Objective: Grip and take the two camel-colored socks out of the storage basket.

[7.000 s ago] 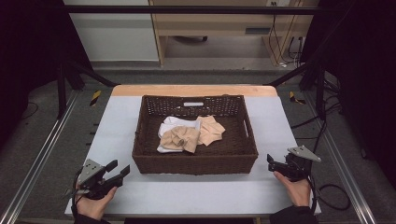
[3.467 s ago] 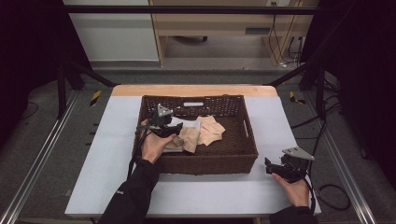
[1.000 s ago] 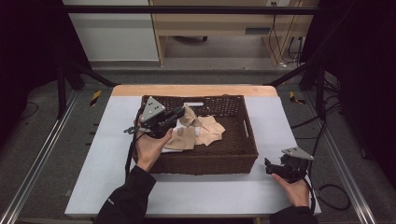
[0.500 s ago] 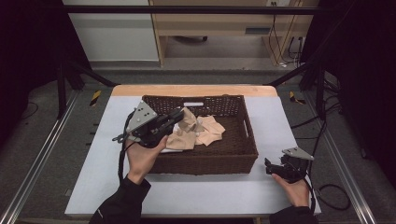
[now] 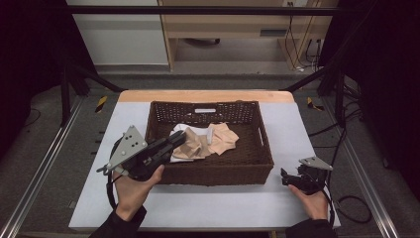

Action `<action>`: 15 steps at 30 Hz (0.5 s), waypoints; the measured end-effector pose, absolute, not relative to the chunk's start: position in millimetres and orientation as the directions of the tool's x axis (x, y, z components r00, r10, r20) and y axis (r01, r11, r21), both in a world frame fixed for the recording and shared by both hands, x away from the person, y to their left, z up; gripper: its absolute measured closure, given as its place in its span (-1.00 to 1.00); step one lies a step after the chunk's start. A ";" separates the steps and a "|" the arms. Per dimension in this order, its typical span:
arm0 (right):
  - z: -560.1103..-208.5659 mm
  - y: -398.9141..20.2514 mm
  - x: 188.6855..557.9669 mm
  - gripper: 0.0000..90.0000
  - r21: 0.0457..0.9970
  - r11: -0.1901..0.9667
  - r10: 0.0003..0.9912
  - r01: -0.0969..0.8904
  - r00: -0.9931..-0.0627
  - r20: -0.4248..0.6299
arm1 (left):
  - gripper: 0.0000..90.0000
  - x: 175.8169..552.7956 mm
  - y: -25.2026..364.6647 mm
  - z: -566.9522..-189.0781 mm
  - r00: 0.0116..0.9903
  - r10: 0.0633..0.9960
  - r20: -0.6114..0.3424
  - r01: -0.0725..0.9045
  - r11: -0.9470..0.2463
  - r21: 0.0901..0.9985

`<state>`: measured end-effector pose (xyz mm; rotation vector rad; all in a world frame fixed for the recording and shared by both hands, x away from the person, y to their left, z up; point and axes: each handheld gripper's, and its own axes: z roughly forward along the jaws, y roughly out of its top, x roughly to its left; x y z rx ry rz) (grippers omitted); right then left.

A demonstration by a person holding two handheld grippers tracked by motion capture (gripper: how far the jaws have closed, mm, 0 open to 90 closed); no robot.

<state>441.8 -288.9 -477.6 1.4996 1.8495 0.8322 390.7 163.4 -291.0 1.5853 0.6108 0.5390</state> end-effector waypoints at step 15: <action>-478.2 -289.6 441.1 -0.87 0.784 0.170 0.981 0.598 -0.176 -0.078 | 0.92 354.3 167.6 -307.9 0.776 0.631 0.007 0.094 -0.127 0.988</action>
